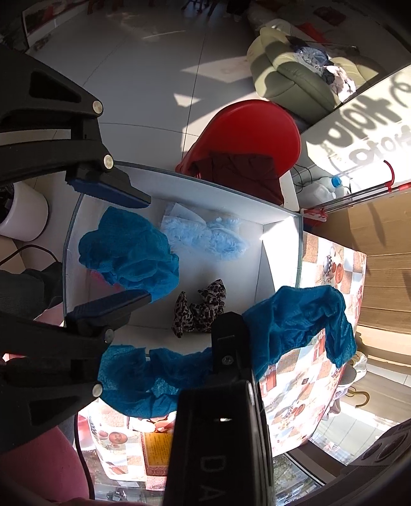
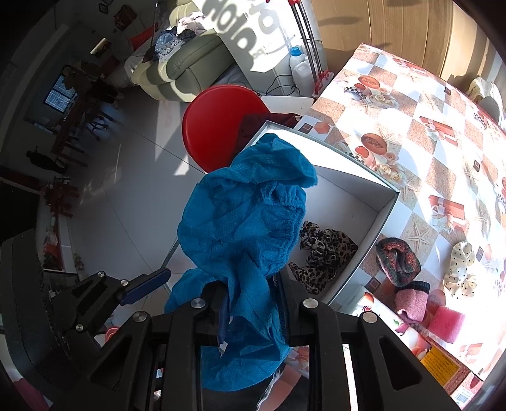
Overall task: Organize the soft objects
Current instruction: 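Open both tools to drop the blue cloths into the box, then move both tools back over the table toward the remaining items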
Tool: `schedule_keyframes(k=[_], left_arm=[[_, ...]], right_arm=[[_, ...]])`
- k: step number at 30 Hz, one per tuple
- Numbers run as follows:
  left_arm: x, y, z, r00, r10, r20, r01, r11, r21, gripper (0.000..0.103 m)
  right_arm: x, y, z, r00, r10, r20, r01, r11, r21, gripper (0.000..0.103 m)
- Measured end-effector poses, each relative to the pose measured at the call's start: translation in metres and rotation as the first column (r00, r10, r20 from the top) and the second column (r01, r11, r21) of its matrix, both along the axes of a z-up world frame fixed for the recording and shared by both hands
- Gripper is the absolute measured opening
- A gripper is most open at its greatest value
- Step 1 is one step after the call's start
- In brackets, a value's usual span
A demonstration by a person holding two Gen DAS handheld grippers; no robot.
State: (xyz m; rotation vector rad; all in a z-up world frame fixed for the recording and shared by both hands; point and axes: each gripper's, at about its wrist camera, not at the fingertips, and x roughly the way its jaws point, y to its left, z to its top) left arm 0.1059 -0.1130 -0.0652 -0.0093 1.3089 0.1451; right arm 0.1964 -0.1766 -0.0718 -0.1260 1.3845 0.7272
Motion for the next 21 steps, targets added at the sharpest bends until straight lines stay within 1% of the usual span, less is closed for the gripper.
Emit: schedule_keyframes(k=[1,3,5,6,7,8,10,15,18,21], left_arm=[[0.000,0.000,0.001,1.000,0.002,0.011,-0.002,1.000,0.002,0.082],[0.000,0.003,0.006,0.999,0.014,0.039,-0.014,1.000,-0.003,0.091],[0.000,0.005,0.008,0.998,0.028,0.050,-0.028,1.000,-0.002,0.092],[0.000,0.006,0.008,0.998,0.035,0.050,-0.035,0.999,-0.008,0.094],[0.000,0.008,0.008,0.998,0.043,0.049,-0.042,0.999,-0.011,0.099],[0.000,0.010,0.008,0.997,0.052,0.051,-0.051,0.999,-0.015,0.103],[-0.001,0.014,0.009,0.995,0.070,0.065,-0.068,0.997,-0.032,0.103],[0.000,0.021,0.018,0.990,0.104,0.095,-0.098,0.993,-0.069,0.103],[0.000,0.019,0.020,0.990,0.099,0.100,-0.091,0.992,-0.085,0.103],[0.002,0.008,0.016,0.994,0.074,0.082,-0.065,0.992,-0.108,0.103]], right_arm=[[0.001,-0.001,0.001,1.000,-0.004,0.004,0.004,1.000,0.001,0.065],[0.003,-0.003,0.003,1.000,-0.020,0.012,0.020,1.000,0.000,0.086],[0.006,-0.006,0.004,0.999,-0.038,0.011,0.038,0.999,0.016,0.088],[0.007,-0.007,0.004,0.999,-0.047,0.012,0.047,0.999,0.017,0.092],[0.008,-0.007,0.003,0.999,-0.053,0.014,0.053,0.999,0.008,0.103],[0.008,-0.009,0.003,0.998,-0.057,0.015,0.057,0.998,0.003,0.103],[0.009,-0.011,0.003,0.998,-0.067,0.014,0.067,0.998,-0.008,0.103],[0.011,-0.022,0.000,0.994,-0.105,-0.018,0.105,0.994,-0.025,0.103],[0.012,-0.036,0.003,0.989,-0.147,-0.016,0.146,0.989,-0.028,0.103],[0.016,-0.060,0.006,0.977,-0.212,-0.021,0.211,0.977,-0.041,0.103]])
